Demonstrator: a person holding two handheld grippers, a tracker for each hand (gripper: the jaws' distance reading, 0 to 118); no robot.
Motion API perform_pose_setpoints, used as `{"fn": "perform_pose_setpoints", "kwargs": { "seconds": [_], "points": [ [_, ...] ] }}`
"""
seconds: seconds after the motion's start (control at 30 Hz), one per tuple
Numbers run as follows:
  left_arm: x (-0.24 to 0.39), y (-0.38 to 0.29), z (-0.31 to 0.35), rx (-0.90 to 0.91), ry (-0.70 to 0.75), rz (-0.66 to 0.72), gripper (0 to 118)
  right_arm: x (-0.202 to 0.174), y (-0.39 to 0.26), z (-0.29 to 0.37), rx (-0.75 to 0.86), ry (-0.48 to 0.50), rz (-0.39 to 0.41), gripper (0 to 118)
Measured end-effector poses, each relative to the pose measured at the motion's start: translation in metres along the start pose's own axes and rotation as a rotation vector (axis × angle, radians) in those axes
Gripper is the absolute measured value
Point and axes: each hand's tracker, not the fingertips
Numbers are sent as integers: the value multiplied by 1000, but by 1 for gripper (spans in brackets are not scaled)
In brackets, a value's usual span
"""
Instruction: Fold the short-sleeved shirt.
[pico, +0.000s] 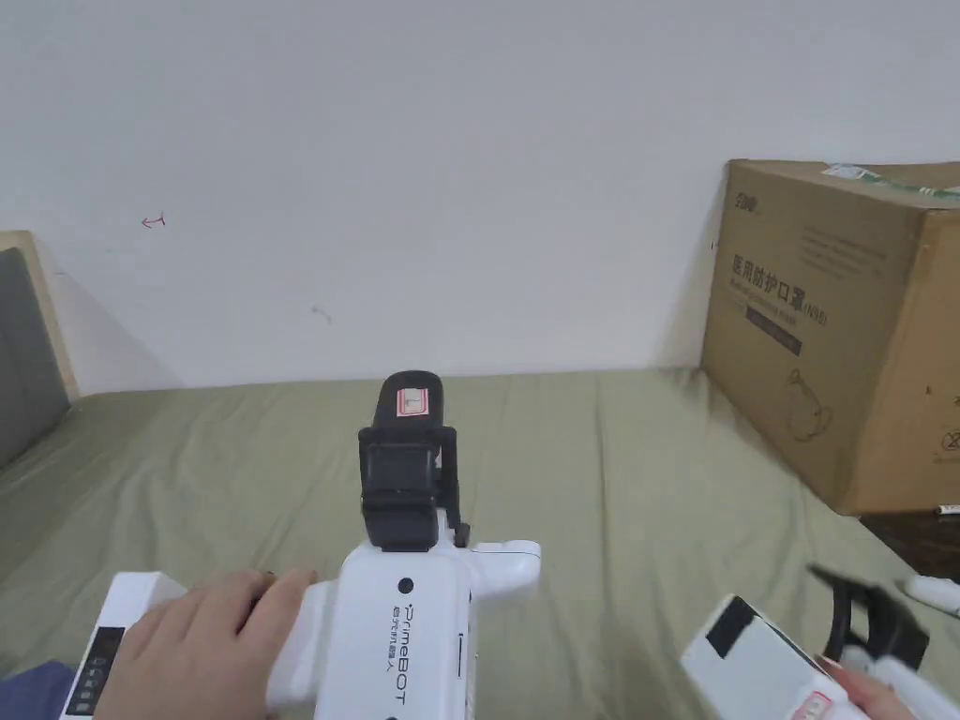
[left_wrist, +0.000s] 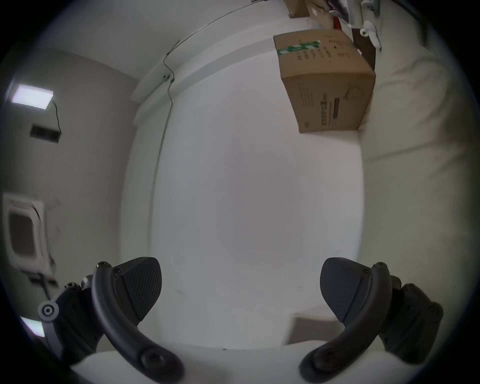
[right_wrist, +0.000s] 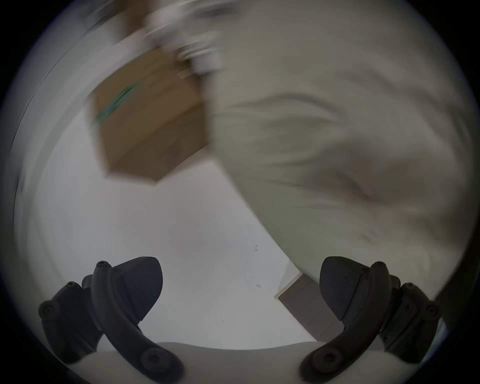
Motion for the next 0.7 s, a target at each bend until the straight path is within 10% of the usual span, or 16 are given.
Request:
{"fn": "perform_pose_setpoints", "kwargs": {
  "seconds": [0.1,0.23,0.47,0.53,0.7],
  "points": [
    [-35,-9,-13,-192,-110,616,118,-28,-23,5,47,28,853,118],
    [-77,-33,-25,-356,-158,1032,118,-77,-85,6,49,182,1236,118],
    [-75,-72,-26,-377,-131,1334,118,-12,-214,17,807,221,2766,118],
    [-75,-77,-27,-382,-146,1356,118,7,-213,15,781,203,2846,118],
    [-71,-74,-24,-392,-158,1363,118,13,-202,15,448,205,2681,118]
  ]
}}
